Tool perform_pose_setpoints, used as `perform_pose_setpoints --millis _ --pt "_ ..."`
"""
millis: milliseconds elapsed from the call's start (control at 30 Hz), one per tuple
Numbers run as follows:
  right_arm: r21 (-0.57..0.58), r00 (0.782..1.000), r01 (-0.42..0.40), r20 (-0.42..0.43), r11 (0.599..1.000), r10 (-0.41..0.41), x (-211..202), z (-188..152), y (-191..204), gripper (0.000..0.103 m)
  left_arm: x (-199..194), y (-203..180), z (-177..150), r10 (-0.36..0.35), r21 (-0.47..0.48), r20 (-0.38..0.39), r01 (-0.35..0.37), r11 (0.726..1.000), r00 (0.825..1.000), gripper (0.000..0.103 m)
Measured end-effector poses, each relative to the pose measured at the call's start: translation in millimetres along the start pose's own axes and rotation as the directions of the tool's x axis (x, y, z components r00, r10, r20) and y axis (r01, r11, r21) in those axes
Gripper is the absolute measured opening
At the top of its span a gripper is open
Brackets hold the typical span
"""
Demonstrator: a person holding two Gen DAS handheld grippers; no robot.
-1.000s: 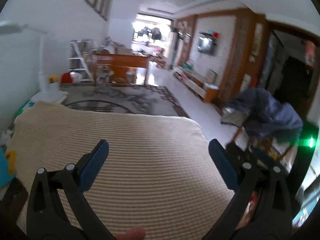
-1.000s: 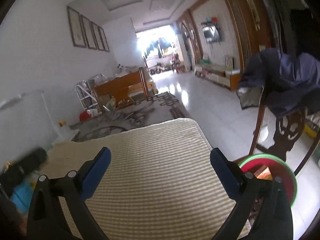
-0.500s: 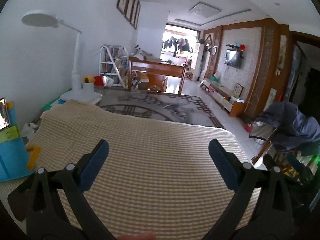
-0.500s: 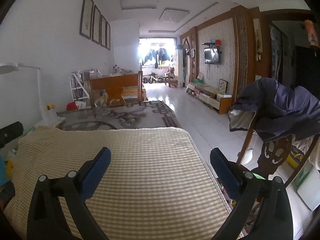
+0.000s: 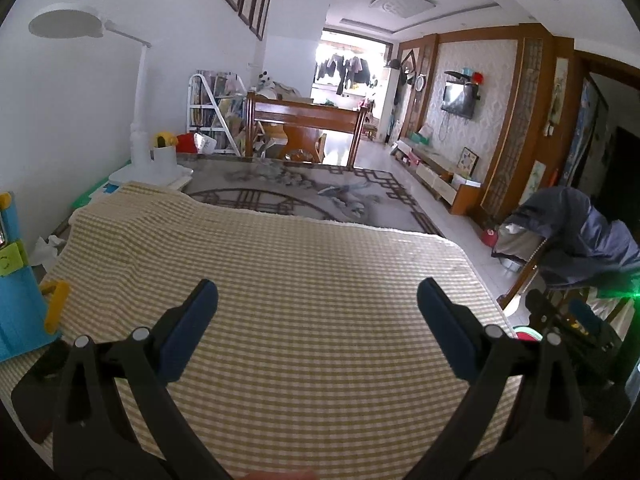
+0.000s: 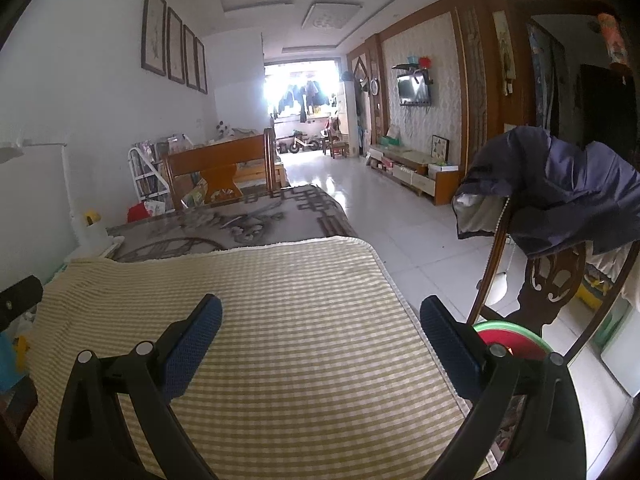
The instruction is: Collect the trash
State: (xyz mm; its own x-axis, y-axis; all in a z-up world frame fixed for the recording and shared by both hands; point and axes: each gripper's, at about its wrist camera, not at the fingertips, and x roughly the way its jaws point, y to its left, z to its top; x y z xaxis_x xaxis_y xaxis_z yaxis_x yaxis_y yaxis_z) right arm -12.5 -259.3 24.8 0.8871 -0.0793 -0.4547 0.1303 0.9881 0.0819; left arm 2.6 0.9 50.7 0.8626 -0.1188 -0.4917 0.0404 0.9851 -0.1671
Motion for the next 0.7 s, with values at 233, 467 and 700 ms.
perform_pose_setpoints --millis 233,467,700 --pt "0.006 1.0 0.001 -0.005 1.0 -0.001 0.9 -0.5 -0.6 0.096 2.3 1.9 -2.4 0.0 -0.008 -0.012 0.0 1.0 1.0 0.098" --pt "0.004 1.0 0.0 -0.009 1.0 0.0 0.3 -1.8 -0.5 0.096 3.9 2.0 -3.6 -0.006 -0.009 -0.024 0.006 1.0 1.0 0.098" --pt "0.011 1.0 0.004 -0.019 1.0 -0.004 1.6 -3.6 1.3 0.096 4.6 -0.3 -4.4 -0.011 0.002 -0.032 0.011 1.0 0.999 0.098"
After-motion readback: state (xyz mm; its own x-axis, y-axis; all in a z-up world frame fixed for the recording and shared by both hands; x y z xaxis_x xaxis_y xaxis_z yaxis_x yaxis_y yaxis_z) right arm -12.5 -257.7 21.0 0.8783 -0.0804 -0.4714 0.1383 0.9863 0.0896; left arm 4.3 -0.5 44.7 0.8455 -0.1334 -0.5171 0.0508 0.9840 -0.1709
